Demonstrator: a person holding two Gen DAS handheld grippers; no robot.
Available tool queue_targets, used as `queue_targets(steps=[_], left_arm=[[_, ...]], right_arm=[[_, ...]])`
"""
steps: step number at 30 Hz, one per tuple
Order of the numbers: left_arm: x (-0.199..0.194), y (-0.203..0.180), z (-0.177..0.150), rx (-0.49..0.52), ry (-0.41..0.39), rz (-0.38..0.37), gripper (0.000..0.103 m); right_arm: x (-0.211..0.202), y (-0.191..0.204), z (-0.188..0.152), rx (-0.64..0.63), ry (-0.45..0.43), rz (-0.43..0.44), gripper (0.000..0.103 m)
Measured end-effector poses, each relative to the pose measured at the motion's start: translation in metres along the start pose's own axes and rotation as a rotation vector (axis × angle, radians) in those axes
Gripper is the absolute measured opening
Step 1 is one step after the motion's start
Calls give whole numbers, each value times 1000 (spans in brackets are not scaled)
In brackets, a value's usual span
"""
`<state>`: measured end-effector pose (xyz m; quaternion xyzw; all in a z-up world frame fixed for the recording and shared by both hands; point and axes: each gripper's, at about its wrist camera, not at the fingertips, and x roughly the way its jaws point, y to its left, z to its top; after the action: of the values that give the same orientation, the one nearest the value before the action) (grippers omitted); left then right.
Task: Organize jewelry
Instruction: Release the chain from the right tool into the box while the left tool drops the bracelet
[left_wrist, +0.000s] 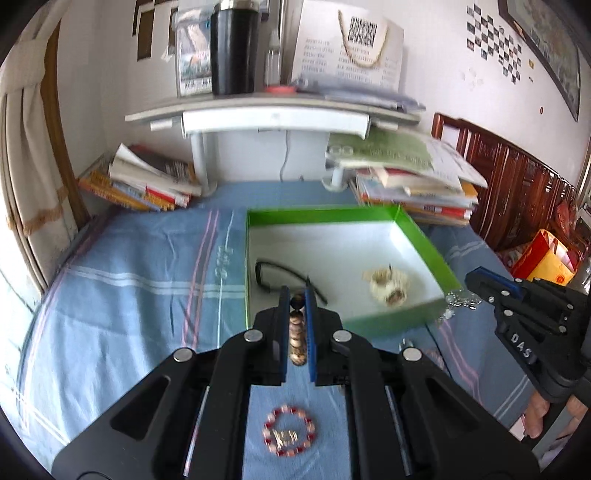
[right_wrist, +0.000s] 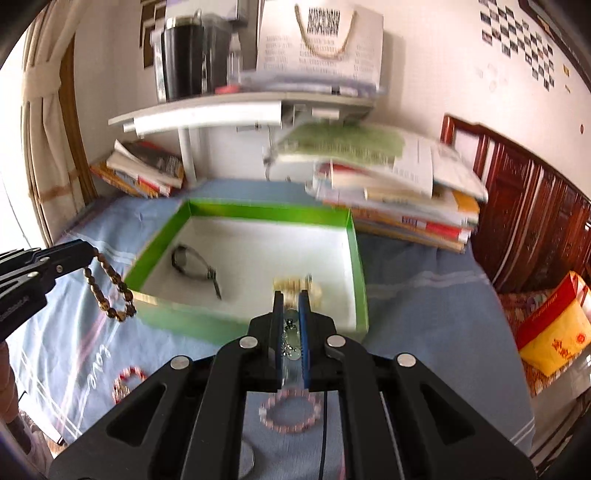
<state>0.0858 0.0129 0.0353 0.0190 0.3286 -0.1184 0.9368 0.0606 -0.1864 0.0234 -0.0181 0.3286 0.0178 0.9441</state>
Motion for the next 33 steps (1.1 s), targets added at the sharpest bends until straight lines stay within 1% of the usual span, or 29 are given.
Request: queue_targets(steps=[5,7,9,10,13,16,18,20,22,24,25,26,27,29,31,33], left_arm=[[15,-1,28,9,-15,7,8],[29,-1,37,9,-2,22,8],[42,-1,42,7,10,36,8],[50,0,44,3,20,39,8],[84,1,41,-12,88,33,8],[120,3,29,-25,184,28,9],[133,4,21,-28,221,28,9],[141,5,16,-32,239,29,9],[142,8,14,-46,240,31,15],[132,13,13,-60,225,28,26],[127,14,12,-62,215,34,28],[116,17,10,-60,195,43,33],[105,19,7,-56,177,49,38],[82,27,-6,-54,147,66,43],[63,38,-27,-65,155,87,44],[56,47,-45,-76,184,93,44]], right_arm=[[11,-7,40,6,-63,-1,8],[28,-10,55,23,-52,0,8],[47,-9,63,33,-30,0,8],[58,-6,65,33,-16,-3,8],[99,2,64,32,63,-16,8],[140,7,52,34,168,-25,8],[154,12,46,27,204,-32,8],[165,15,40,16,231,-40,10],[165,16,38,14,239,-38,18],[155,14,37,18,223,-22,37],[143,11,35,19,200,-17,39],[135,8,34,18,184,-14,40],[118,4,29,12,157,-4,40],[92,-7,19,8,126,14,40],[65,-18,1,10,105,28,40],[53,-28,-17,19,115,25,40]])
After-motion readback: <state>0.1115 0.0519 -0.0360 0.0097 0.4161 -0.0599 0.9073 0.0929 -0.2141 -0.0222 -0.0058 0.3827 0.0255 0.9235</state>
